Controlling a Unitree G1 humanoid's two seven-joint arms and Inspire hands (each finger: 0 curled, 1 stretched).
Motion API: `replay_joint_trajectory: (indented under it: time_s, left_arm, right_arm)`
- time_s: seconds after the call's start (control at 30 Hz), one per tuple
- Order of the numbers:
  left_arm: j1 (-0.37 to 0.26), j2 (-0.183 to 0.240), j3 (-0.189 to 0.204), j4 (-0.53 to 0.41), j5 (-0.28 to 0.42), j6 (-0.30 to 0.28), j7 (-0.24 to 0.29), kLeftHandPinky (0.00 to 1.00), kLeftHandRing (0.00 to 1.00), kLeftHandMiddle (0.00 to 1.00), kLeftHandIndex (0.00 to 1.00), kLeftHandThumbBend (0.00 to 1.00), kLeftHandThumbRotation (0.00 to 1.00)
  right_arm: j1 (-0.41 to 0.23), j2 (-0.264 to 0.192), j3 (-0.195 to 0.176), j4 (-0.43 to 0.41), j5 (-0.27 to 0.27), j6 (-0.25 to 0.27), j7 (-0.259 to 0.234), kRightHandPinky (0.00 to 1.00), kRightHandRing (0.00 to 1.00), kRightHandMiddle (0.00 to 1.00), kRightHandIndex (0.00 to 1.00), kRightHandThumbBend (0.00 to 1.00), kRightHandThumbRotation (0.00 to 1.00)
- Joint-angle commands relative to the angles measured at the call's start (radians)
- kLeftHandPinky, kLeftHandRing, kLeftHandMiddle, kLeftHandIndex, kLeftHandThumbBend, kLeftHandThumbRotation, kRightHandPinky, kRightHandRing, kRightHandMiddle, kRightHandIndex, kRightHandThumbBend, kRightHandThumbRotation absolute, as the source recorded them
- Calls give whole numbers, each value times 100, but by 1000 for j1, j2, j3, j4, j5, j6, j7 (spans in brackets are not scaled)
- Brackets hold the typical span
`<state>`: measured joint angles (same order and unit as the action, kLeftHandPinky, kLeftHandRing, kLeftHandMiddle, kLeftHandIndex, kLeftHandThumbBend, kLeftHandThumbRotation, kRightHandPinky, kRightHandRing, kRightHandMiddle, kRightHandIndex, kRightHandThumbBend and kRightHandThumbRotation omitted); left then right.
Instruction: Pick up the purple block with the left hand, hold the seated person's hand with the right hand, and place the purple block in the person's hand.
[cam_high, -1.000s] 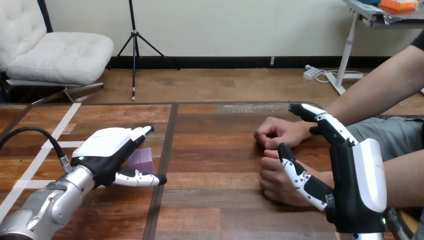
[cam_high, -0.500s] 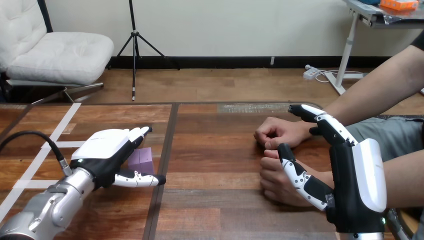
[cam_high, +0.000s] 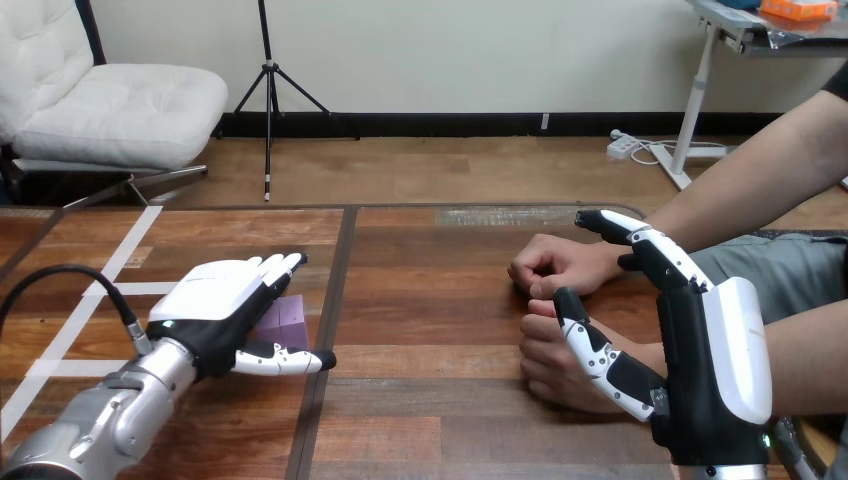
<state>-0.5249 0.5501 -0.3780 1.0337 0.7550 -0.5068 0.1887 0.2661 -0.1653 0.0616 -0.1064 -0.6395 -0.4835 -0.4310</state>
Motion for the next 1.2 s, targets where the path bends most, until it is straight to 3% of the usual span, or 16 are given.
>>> replay_joint_trajectory:
  time_s: [0.0,1.17]
  left_arm:
    - [-97,-14,-17,13,5,2,34,98,98,99,99,70,69]
    - [-145,-63,-81,117,7,25,101,96,98,98,98,68,65]
  right_arm:
    - [-41,-11,-12,-23,12,-2,4,67,77,77,75,36,18]
    - [-32,-14,-16,-32,4,7,14,67,77,77,74,36,18]
